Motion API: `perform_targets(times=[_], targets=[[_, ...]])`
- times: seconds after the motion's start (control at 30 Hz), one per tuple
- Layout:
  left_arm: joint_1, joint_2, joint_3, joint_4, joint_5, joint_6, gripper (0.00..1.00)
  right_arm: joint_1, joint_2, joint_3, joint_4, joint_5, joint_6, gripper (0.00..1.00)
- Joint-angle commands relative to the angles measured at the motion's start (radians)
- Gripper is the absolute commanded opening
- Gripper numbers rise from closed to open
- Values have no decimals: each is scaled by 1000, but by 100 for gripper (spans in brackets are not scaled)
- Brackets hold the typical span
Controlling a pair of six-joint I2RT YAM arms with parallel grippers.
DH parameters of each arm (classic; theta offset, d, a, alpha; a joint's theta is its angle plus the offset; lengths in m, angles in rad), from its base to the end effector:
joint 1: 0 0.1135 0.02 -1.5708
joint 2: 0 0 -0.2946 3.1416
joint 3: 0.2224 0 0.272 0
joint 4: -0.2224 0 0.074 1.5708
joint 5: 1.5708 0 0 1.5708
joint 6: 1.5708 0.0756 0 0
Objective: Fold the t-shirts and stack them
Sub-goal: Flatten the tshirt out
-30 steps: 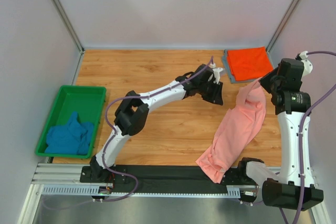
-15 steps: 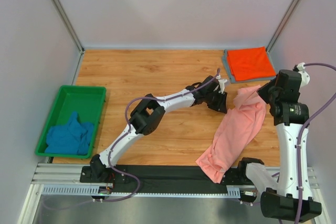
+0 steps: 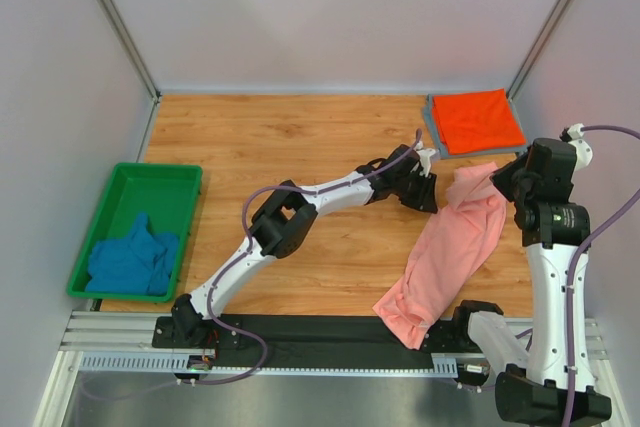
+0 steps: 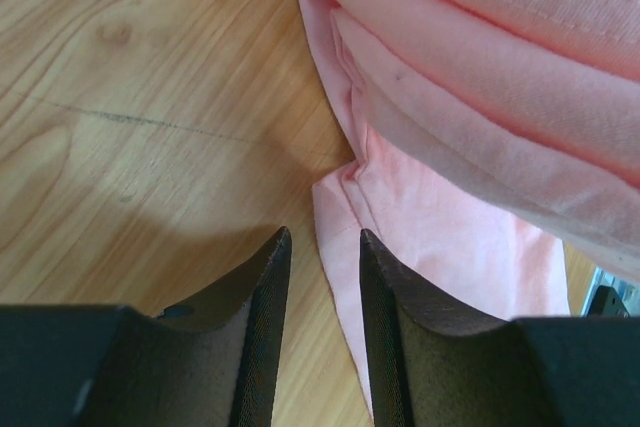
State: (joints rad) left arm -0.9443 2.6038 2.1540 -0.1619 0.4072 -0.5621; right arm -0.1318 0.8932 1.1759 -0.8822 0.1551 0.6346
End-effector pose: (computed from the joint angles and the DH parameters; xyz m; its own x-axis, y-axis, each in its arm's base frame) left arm 0.3600 -0.5485 0.1207 -0.7826 0.2467 -0.5715 0.6108 0.4812 -0.6288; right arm 0.1929 -0.0374 0.3907 -0.2985 0.6304 -0.7166 0.5380 0.7313 0.4193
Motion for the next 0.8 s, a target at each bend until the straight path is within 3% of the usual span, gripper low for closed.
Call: perform_targets(times=[0.0, 0.77], targets=[[-10, 29, 61, 33, -13, 16, 41, 1, -4, 13, 25, 6, 2, 0], [-25, 90, 89, 13, -15, 8, 34, 1, -2, 25, 23, 15, 10, 0]])
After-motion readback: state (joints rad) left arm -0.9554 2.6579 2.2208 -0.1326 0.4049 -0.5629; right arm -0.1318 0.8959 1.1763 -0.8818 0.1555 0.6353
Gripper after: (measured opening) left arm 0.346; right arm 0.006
